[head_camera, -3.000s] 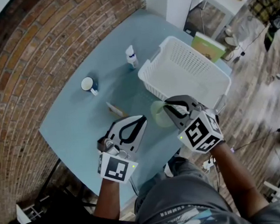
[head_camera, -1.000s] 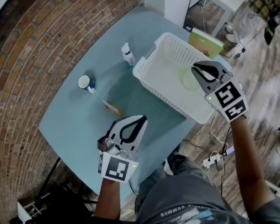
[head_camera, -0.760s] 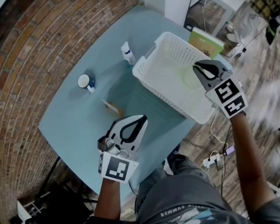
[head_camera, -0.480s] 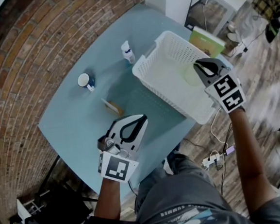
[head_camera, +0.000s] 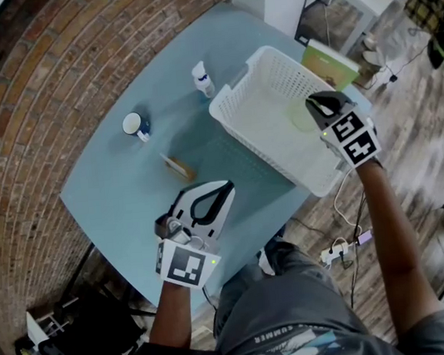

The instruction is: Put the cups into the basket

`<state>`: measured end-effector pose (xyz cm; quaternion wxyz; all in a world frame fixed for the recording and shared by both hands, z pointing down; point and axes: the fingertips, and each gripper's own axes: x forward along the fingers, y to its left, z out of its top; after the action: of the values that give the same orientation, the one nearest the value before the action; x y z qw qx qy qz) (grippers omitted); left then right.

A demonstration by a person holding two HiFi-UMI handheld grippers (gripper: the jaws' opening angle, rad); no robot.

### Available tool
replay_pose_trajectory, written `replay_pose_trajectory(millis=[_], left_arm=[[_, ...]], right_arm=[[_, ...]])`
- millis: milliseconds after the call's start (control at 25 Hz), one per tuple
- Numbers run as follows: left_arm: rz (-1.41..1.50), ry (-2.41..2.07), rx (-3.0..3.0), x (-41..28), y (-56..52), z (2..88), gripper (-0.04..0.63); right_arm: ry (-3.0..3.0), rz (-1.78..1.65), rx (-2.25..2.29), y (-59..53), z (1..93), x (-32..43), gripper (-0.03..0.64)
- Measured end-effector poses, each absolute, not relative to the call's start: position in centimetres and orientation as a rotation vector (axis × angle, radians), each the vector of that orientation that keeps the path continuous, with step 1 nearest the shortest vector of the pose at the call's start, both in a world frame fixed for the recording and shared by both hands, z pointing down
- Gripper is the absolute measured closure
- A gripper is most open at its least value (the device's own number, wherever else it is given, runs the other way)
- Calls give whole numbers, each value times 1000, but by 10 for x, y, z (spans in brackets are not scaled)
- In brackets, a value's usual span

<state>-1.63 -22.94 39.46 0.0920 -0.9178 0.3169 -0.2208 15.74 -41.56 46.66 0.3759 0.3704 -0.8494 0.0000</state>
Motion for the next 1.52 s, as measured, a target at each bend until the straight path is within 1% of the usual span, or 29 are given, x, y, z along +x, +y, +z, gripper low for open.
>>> replay_pose_trajectory(millis=[520, 1240, 1520], left_arm=[[-676, 950, -2727, -13, -225, 400, 581], [-692, 982, -2732, -11, -217, 407, 581], [-704, 996, -2735, -11, -215, 412, 581]], right_arm=[[-2104, 68, 911, -429, 519, 171, 584], [-2023, 118, 799, -452, 562, 166, 584], [-1997, 192, 761, -450, 587, 165, 584]])
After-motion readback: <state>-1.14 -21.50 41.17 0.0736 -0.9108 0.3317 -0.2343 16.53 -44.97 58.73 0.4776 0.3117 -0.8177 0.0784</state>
